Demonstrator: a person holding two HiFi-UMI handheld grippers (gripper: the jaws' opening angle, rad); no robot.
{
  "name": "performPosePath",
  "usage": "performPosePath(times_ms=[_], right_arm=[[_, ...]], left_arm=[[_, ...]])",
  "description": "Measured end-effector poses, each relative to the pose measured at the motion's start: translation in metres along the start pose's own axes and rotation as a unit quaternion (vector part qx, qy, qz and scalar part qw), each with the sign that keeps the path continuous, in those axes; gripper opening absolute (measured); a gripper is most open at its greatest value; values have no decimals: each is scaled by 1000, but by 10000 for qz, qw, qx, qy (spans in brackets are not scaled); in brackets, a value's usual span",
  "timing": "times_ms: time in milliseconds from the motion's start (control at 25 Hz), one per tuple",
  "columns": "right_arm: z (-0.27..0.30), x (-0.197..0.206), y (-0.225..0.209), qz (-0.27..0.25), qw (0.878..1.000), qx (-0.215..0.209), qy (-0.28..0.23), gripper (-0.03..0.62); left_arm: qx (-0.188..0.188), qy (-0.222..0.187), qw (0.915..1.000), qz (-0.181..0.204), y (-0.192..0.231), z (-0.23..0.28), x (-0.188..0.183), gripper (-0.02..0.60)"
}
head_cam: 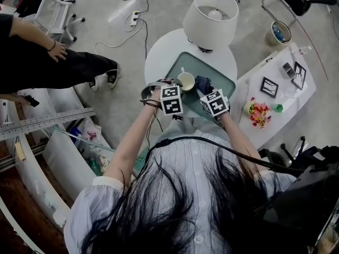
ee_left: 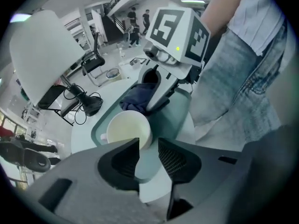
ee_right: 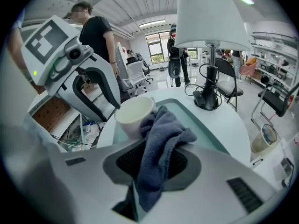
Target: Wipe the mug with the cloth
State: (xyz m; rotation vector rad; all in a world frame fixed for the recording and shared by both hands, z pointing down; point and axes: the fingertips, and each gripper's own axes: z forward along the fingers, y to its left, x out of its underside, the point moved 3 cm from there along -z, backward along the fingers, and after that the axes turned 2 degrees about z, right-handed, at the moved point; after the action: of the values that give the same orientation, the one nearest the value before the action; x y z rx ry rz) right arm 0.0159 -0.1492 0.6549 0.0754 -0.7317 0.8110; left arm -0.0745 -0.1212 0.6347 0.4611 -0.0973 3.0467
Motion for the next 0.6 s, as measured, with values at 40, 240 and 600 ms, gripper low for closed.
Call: performPosePath(times_ms=[40, 240, 600], right_arm=[[0, 0, 0, -11, 10000, 2, 7, 94], [0, 0, -1, -24, 10000, 27, 24, 94], [0, 0, 2, 1, 10000, 67, 10, 94]], left_arm=[[-26, 70, 9999, 96, 0, 2, 1, 114], [-242, 19, 9995, -180, 9, 11, 1, 109], [-287, -214, 9975, -612, 10, 11, -3, 100]])
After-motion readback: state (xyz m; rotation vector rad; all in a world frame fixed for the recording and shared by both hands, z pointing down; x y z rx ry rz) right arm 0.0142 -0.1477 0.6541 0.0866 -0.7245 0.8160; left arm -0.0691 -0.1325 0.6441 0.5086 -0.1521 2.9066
